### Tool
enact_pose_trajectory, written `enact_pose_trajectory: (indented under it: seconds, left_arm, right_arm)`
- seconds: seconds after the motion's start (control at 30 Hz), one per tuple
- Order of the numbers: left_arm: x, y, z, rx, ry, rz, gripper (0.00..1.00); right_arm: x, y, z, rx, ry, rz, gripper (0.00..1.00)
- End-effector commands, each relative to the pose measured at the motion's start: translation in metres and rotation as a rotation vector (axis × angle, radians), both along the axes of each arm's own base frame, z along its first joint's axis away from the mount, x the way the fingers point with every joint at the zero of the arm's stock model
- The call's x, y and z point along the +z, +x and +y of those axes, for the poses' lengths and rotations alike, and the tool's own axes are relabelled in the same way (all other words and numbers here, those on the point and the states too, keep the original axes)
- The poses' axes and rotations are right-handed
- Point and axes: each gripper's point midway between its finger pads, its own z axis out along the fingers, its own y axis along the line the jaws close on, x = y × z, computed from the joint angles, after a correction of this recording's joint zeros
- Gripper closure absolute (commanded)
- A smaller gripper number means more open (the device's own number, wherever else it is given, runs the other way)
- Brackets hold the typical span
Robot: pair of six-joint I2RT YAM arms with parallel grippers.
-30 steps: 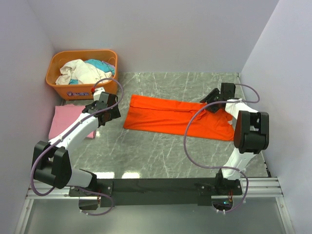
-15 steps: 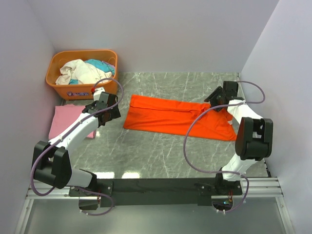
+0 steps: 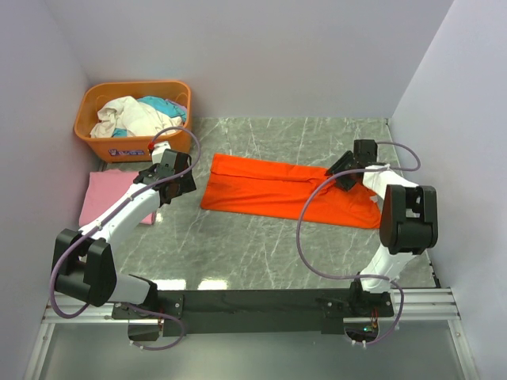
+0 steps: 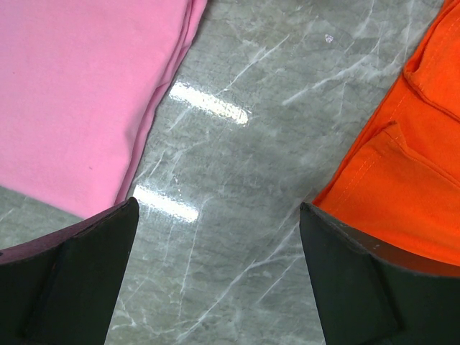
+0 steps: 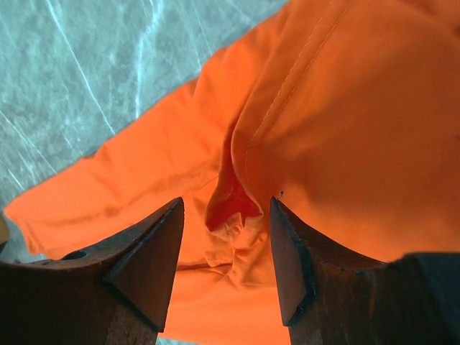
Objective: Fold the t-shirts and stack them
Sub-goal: Fold the T-shirt at the center of the board.
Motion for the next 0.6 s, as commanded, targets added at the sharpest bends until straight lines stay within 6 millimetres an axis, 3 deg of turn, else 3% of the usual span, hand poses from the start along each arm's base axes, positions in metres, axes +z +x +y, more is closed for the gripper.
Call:
enact_pose_trajectory:
  seconds: [0.0,0.27,0.57]
  left_arm:
    - [0.007,0.004,-0.001,-0.011,-0.003,-0.024,0.0]
    - [0.004,0.004,-0.001,-0.012,0.0,-0.017,0.01]
    - [0.002,0.005,-0.001,-0.014,0.005,-0.007,0.01]
  right_arm:
    - [0.002,0.017,0.009,0.002,0.02,-0.034,0.42]
    - [0.011,0.041,0.027,0.034,0.054,-0.059,0.42]
    - [0.018,0.054,0.023,0.056,0.015,-0.041,0.42]
